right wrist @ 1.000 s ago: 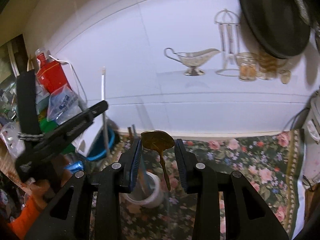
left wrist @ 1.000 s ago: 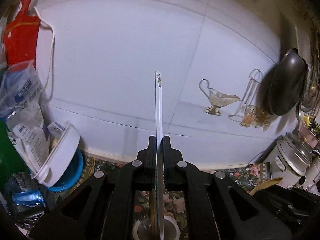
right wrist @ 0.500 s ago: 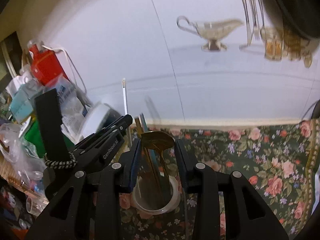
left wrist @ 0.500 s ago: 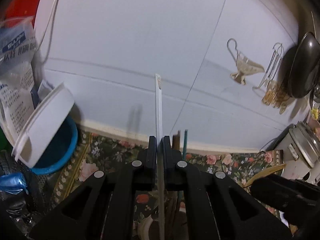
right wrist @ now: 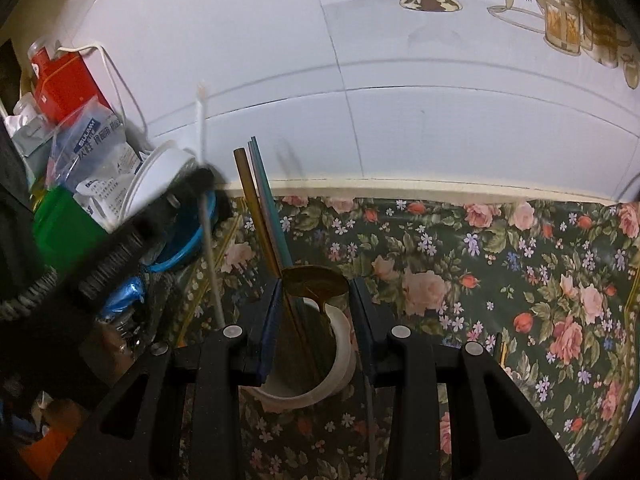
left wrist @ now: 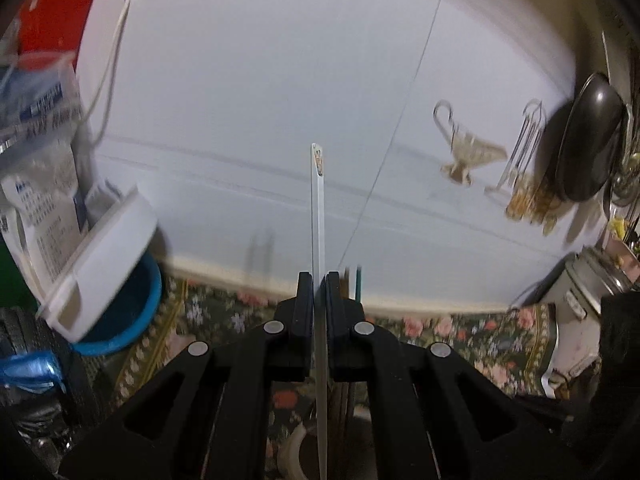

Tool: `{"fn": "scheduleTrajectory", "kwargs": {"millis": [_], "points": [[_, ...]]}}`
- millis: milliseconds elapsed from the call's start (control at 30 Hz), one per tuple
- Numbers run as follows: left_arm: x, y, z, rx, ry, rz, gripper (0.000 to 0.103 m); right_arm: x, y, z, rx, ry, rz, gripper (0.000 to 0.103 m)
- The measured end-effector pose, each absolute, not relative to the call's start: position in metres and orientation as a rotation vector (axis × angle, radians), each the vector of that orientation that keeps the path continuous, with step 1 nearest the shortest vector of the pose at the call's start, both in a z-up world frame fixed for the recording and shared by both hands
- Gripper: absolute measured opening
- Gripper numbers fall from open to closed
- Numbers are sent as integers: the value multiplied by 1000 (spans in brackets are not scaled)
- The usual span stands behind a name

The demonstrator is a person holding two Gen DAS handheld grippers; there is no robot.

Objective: Organize utensils
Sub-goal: 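Carry the knife and gold spoon over the white cup with both tools, then drop the knife and gold spoon into the white cup with both tools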

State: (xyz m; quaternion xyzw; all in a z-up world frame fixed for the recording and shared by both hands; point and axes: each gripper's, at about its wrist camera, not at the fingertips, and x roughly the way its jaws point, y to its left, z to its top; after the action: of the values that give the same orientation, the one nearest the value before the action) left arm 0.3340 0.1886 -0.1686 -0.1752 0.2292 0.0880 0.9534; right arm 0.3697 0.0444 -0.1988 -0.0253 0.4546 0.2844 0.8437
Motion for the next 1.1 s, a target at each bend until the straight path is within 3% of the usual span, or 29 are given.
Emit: {"fn": "scheduleTrajectory", "kwargs": {"millis": [167, 667, 1100], "points": [[337, 181, -168, -316, 417, 201, 4, 372, 44, -200, -55, 967, 600, 31], [321, 169, -202, -315, 601, 168, 4, 377, 40, -205, -42, 1014, 601, 32], [302, 151, -190, -298, 706, 179, 4, 363, 14, -185, -78, 981, 596, 32]]}}
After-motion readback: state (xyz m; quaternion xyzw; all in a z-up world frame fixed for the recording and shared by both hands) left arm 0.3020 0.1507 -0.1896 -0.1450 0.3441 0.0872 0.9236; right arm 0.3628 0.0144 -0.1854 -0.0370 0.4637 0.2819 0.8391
